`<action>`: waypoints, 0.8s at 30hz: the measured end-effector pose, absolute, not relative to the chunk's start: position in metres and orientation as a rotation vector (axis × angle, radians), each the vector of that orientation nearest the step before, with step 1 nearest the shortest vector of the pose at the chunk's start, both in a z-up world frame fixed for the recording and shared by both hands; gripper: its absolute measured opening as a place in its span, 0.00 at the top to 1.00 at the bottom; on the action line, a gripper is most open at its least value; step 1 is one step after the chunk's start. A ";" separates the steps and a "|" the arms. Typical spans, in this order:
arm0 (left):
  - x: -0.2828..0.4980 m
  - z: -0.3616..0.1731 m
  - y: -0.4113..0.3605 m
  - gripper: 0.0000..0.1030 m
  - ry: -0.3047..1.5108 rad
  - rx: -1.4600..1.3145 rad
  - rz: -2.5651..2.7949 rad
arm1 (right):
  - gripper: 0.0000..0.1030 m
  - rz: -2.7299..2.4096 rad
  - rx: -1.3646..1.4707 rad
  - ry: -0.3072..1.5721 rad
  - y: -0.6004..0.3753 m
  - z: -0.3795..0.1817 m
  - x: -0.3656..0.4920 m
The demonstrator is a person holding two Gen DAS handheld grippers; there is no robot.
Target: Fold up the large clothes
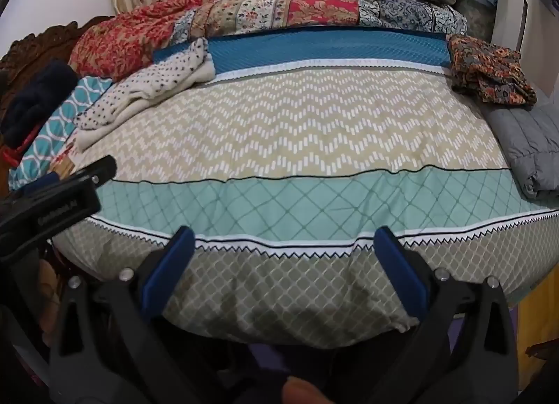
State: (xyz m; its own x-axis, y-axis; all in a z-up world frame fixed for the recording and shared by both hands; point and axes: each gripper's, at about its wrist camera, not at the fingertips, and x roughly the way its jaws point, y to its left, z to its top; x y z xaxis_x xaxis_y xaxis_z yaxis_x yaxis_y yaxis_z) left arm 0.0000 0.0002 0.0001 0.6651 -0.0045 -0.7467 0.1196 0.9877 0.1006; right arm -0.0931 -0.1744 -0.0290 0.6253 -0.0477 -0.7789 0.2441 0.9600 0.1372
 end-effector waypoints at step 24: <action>-0.061 0.004 0.014 0.90 0.713 0.117 -0.101 | 0.04 -0.215 0.220 0.907 -0.183 -0.031 -0.103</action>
